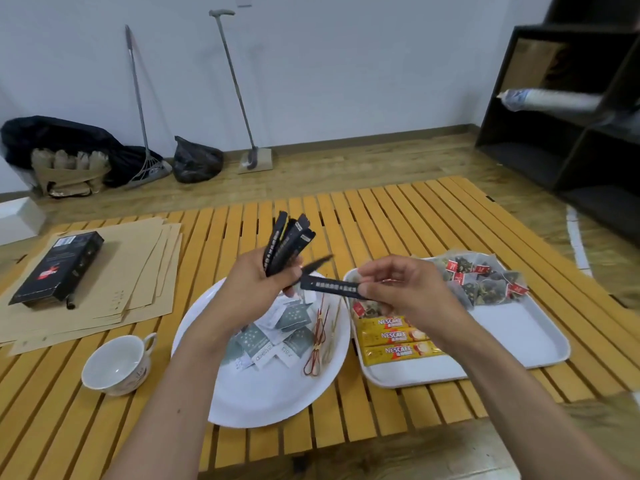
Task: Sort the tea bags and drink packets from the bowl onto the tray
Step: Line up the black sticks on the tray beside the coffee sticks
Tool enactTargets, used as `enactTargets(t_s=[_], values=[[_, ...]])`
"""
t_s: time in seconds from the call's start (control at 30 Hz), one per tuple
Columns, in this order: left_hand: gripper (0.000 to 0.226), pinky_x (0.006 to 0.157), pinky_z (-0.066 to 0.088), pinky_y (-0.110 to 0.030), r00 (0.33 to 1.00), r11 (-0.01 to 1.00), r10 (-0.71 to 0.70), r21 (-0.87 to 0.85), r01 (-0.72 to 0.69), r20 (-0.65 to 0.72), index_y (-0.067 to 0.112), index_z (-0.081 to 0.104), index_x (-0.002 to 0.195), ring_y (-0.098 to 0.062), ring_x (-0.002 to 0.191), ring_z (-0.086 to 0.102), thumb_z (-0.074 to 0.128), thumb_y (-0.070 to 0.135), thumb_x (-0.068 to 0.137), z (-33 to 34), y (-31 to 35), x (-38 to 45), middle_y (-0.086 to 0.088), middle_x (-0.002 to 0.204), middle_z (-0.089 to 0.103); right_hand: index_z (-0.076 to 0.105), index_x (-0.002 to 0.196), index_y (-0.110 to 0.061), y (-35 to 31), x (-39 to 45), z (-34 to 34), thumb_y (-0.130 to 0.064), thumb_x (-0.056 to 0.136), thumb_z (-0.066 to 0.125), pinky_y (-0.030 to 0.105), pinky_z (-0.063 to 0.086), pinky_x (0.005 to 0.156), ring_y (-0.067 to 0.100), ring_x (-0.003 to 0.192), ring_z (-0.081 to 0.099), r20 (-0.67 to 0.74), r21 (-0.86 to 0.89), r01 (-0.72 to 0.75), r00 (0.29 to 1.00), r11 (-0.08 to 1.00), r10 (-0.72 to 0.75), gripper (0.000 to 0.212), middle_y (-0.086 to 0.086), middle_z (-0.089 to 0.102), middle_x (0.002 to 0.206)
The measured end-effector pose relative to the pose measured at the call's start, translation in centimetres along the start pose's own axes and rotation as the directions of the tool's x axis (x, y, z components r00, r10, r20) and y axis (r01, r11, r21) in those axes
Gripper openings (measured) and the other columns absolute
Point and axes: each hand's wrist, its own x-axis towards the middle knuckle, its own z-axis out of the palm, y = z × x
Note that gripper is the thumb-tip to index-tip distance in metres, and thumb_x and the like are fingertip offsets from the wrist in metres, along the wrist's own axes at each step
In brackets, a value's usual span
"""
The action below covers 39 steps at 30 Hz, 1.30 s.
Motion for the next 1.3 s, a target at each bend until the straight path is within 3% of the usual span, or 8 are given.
enactTargets(t_s=[0.1, 0.27, 0.43, 0.57, 0.77, 0.97, 1.2, 1.3], values=[[0.007, 0.061, 0.046, -0.026, 0.983, 0.991, -0.072, -0.101, 0.09, 0.171, 0.022, 0.076, 0.098, -0.009, 0.059, 0.059, 0.071, 0.021, 0.094, 2.3, 1.1, -0.7, -0.005, 0.072, 0.07, 0.072, 0.102, -0.005, -0.1, -1.1, -2.2, 0.001, 0.078, 0.083, 0.024, 0.058, 0.056, 0.018, 0.072, 0.073, -0.102, 0.095, -0.059, 0.992, 0.994, 0.069, 0.028, 0.01, 0.078, 0.089], [0.012, 0.061, 0.046, -0.026, 0.958, 0.953, -0.117, -0.241, 0.182, 0.261, 0.014, 0.076, 0.102, -0.005, 0.055, 0.059, 0.071, 0.022, 0.094, 4.6, 2.8, -1.1, -0.003, 0.073, 0.071, 0.069, 0.1, -0.001, 0.3, -1.2, -4.5, 0.003, 0.071, 0.088, 0.033, 0.063, 0.059, 0.028, 0.076, 0.073, -0.176, 0.128, -0.089, 0.978, 0.988, 0.111, 0.035, 0.008, 0.076, 0.082], [0.016, 0.056, 0.042, -0.026, 0.924, 0.899, -0.231, -0.297, 0.322, 0.303, 0.011, 0.08, 0.093, -0.014, 0.055, 0.051, 0.073, 0.025, 0.093, 5.8, 3.1, -0.7, -0.007, 0.073, 0.069, 0.068, 0.103, -0.001, 0.1, -1.3, -5.5, 0.002, 0.072, 0.086, 0.029, 0.063, 0.064, 0.023, 0.075, 0.074, -0.129, 0.136, -0.124, 0.982, 0.983, 0.141, 0.036, 0.009, 0.079, 0.086], [0.019, 0.054, 0.04, -0.028, 0.899, 0.863, -0.315, -0.301, 0.405, 0.305, 0.01, 0.076, 0.095, -0.019, 0.057, 0.048, 0.076, 0.028, 0.09, 6.5, 2.6, -0.6, -0.008, 0.071, 0.065, 0.069, 0.104, 0.0, 0.5, -1.3, -6.8, 0.007, 0.076, 0.08, 0.028, 0.064, 0.073, 0.024, 0.084, 0.077, -0.077, 0.323, -0.212, 0.965, 0.922, 0.249, 0.031, 0.015, 0.078, 0.095], [0.012, 0.048, 0.045, -0.021, 0.929, 0.922, -0.297, -0.187, 0.339, 0.222, 0.013, 0.073, 0.098, -0.007, 0.046, 0.055, 0.075, 0.023, 0.091, 7.5, 2.6, -0.7, -0.003, 0.065, 0.067, 0.072, 0.102, -0.005, 0.7, -1.4, -8.0, 0.0, 0.075, 0.083, 0.023, 0.057, 0.057, 0.019, 0.068, 0.073, -0.121, 0.259, -0.359, 0.909, 0.897, 0.399, 0.029, 0.015, 0.079, 0.093], [0.006, 0.058, 0.052, -0.026, 0.98, 0.963, -0.198, -0.184, 0.198, 0.02, 0.02, 0.075, 0.09, -0.014, 0.066, 0.066, 0.08, 0.018, 0.086, 6.4, 1.9, 0.1, -0.007, 0.074, 0.073, 0.068, 0.099, 0.001, 1.4, -1.7, -9.2, 0.008, 0.075, 0.082, 0.026, 0.059, 0.051, 0.024, 0.074, 0.076, -0.272, 0.029, -0.478, 0.841, 0.878, 0.468, 0.029, 0.016, 0.076, 0.09], [0.015, 0.054, 0.047, -0.014, 0.986, 0.973, -0.16, -0.162, 0.165, 0.049, 0.017, 0.076, 0.092, -0.003, 0.061, 0.068, 0.085, 0.019, 0.08, 6.6, 1.9, -0.1, -0.003, 0.078, 0.075, 0.058, 0.082, -0.006, 1.9, -0.5, -7.4, 0.01, 0.072, 0.084, 0.03, 0.061, 0.049, 0.033, 0.067, 0.076, -0.368, -0.016, -0.516, 0.8, 0.857, 0.475, 0.033, 0.021, 0.074, 0.083], [0.019, 0.062, 0.046, -0.019, 0.984, 0.977, -0.158, -0.133, 0.168, 0.081, 0.02, 0.077, 0.095, -0.008, 0.077, 0.069, 0.086, 0.018, 0.079, 6.9, 2.1, -0.3, 0.001, 0.086, 0.077, 0.058, 0.075, -0.008, 2.3, -0.1, -6.9, 0.005, 0.071, 0.087, 0.039, 0.064, 0.062, 0.031, 0.065, 0.077, -0.4, -0.103, -0.521, 0.802, 0.848, 0.444, 0.032, 0.016, 0.075, 0.074]])
